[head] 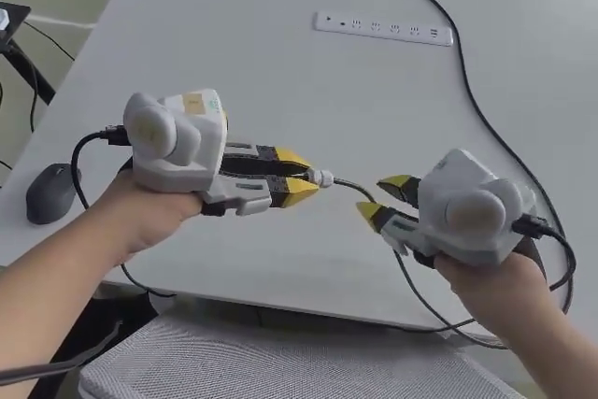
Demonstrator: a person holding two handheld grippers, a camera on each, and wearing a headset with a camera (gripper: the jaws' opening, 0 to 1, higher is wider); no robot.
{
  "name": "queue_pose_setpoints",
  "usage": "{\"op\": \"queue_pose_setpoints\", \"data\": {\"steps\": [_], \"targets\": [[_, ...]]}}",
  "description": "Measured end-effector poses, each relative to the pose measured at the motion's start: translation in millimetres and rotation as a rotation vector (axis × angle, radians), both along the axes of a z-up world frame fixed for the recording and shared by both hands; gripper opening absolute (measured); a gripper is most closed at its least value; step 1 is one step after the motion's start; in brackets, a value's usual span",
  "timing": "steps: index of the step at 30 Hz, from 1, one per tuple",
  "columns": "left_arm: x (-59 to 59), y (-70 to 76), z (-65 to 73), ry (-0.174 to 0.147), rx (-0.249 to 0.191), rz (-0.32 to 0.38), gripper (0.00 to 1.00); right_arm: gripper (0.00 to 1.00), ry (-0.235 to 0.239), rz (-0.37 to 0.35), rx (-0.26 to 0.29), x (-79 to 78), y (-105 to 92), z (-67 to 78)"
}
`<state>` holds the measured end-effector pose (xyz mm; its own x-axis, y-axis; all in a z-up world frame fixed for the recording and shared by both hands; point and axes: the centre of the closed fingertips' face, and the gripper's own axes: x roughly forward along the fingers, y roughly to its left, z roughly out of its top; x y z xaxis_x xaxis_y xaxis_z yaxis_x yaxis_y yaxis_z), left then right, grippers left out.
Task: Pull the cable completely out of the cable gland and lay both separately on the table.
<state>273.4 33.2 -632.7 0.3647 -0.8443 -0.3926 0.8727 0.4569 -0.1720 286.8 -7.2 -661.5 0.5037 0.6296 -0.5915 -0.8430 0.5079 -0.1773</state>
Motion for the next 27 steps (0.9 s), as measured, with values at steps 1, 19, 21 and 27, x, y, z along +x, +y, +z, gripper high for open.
{"op": "queue_pose_setpoints", "data": {"steps": [1,19,21,27], "targets": [[-0.1,-0.1,0.0,0.001,0.0,-0.001,0.15,0.17,-0.019,0.023,-0.022,-0.7,3.3,1.5],[-2.9,-2.3,0.9,0.01,-0.013,-0.007,0.15,0.03,-0.159,0.199,-0.106,-5.1,29.6,2.6],[-3.1,-2.9,0.4,0.011,-0.013,-0.009,0.15,0.01,-0.151,0.192,-0.097,-4.0,28.8,2.3],[-2.6,-3.3,1.6,0.01,-0.016,-0.008,0.15,0.0,-0.126,0.166,-0.062,-2.5,27.8,3.5]]}}
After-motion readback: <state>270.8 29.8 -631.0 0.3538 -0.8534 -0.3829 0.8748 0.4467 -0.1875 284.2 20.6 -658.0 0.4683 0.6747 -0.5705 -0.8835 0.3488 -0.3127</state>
